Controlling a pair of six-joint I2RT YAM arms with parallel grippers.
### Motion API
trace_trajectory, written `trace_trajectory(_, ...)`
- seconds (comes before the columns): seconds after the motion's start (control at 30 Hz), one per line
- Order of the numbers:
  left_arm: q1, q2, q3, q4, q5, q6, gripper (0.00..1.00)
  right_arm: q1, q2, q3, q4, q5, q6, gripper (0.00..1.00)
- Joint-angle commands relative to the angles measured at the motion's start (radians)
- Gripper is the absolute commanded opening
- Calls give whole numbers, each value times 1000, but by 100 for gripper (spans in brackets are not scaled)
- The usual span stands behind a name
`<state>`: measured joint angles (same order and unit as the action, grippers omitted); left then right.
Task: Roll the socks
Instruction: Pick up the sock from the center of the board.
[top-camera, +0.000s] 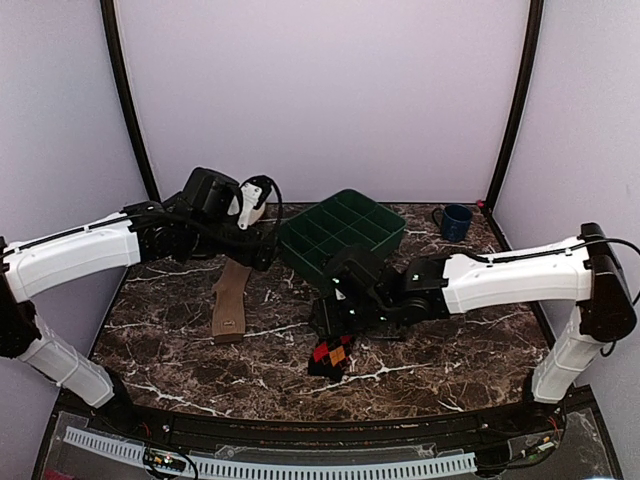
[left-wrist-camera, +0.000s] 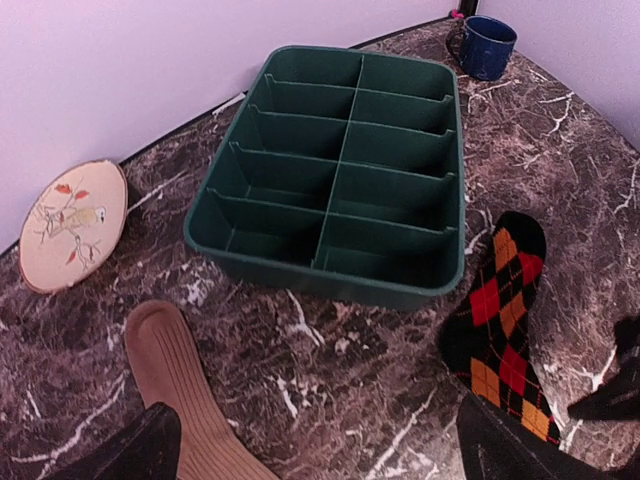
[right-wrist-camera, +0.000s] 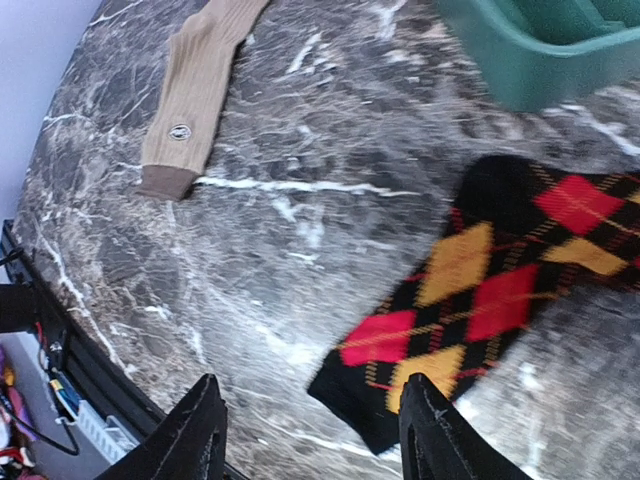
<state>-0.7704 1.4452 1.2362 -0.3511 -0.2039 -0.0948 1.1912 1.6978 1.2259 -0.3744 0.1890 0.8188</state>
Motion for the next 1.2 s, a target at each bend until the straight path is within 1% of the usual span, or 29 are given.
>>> trace_trajectory(0.0,-30,-143,-96,-29,-20,-119,99,12,-115,-117,-26,167,-94,61)
trace_trajectory(0.07,-51,-185,-149,-25,-14,-130,99,19,-181,-163,-11,237,-120,67)
trace_trajectory(0.1,-64,-202,-175,-19,-13,-135,99,21,-213,-183,6,279,-128,71)
trace_trajectory(0.17,-90,-224,-227,-6,-7,-151,99,21,-276,-238,55,410,-96,94)
trace_trajectory(0.2,-104,-229,-254,0,-4,-166,99,20,-304,-263,76,479,-69,100)
trace_trajectory(0.27,-139,-228,-291,6,1,-197,99,17,-354,-312,115,586,-21,99)
trace_trajectory(0.3,-158,-221,-303,7,5,-212,99,5,-375,-333,160,580,-50,100)
trace_trajectory(0.37,-206,-196,-320,9,-7,-234,99,-28,-407,-372,268,499,-145,99)
trace_trajectory(0.4,-221,-181,-327,11,-7,-250,99,-44,-405,-377,284,479,-162,96)
trace_trajectory(0.43,-233,-164,-332,18,4,-267,99,-62,-390,-365,258,472,-154,93)
trace_trajectory(0.5,-263,-125,-331,24,17,-302,99,-117,-347,-314,157,455,-122,91)
trace_trajectory(0.53,-277,-105,-330,30,19,-316,99,-144,-325,-300,133,436,-119,88)
trace_trajectory(0.57,-287,-81,-328,40,26,-324,99,-171,-307,-292,127,402,-126,83)
trace_trajectory(0.6,-294,-57,-322,45,32,-333,99,-192,-292,-287,132,357,-137,74)
trace_trajectory(0.77,-305,50,-292,83,70,-373,98,-261,-212,-238,176,113,-211,12)
trace_trajectory(0.8,-305,67,-285,91,81,-379,98,-269,-193,-221,173,77,-222,4)
trace_trajectory(0.83,-306,84,-281,100,96,-384,97,-273,-175,-203,170,42,-231,0)
trace_trajectory(1.03,-312,156,-271,195,249,-370,96,-295,-96,-177,234,-174,-226,0)
trace_trajectory(1.17,-319,196,-262,217,271,-376,96,-314,-44,-211,343,-350,-205,0)
